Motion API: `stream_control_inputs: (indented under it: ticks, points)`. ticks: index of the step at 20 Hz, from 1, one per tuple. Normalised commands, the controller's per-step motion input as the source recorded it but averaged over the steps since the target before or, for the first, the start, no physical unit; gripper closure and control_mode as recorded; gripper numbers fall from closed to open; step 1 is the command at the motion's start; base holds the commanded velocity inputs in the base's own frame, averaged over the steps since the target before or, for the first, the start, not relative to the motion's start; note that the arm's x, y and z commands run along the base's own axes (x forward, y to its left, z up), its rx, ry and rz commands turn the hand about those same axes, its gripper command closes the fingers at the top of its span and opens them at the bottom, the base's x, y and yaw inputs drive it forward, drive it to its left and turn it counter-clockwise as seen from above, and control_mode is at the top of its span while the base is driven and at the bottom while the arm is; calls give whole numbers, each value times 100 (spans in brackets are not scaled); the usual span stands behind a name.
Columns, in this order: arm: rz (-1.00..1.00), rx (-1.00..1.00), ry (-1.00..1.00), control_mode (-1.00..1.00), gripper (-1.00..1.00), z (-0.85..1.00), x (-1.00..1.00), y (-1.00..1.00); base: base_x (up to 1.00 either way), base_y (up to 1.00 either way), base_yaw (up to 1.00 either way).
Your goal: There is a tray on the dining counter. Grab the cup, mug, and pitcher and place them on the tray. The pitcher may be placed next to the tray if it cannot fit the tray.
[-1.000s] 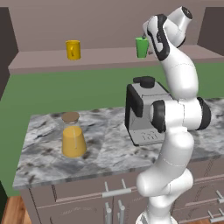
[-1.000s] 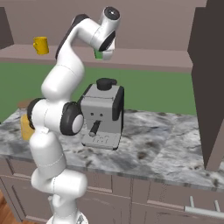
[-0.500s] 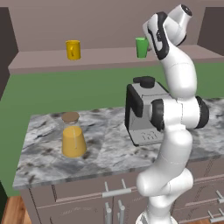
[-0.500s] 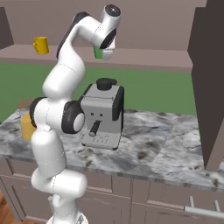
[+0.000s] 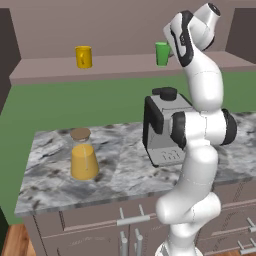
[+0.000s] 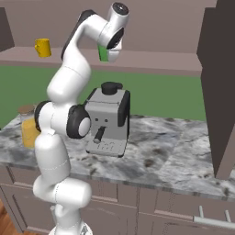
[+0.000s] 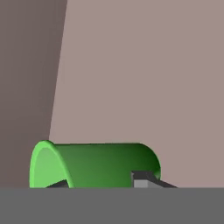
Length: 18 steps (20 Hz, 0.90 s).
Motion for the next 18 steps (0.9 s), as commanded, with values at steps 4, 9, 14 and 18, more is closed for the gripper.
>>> stream_control_inputs:
  ticks: [4,9,14,18]
  points:
    - [0,5,-9,-100,100,-21,0,0,0,0,0]
    - [0,7,-8,-100,100,-4,-16,-7,0,0,0]
    - [0,2,-11,-100,100,0,-52,-22,0,0,0]
    - [0,0,-4,-100,100,5,-74,-7,0,0,0]
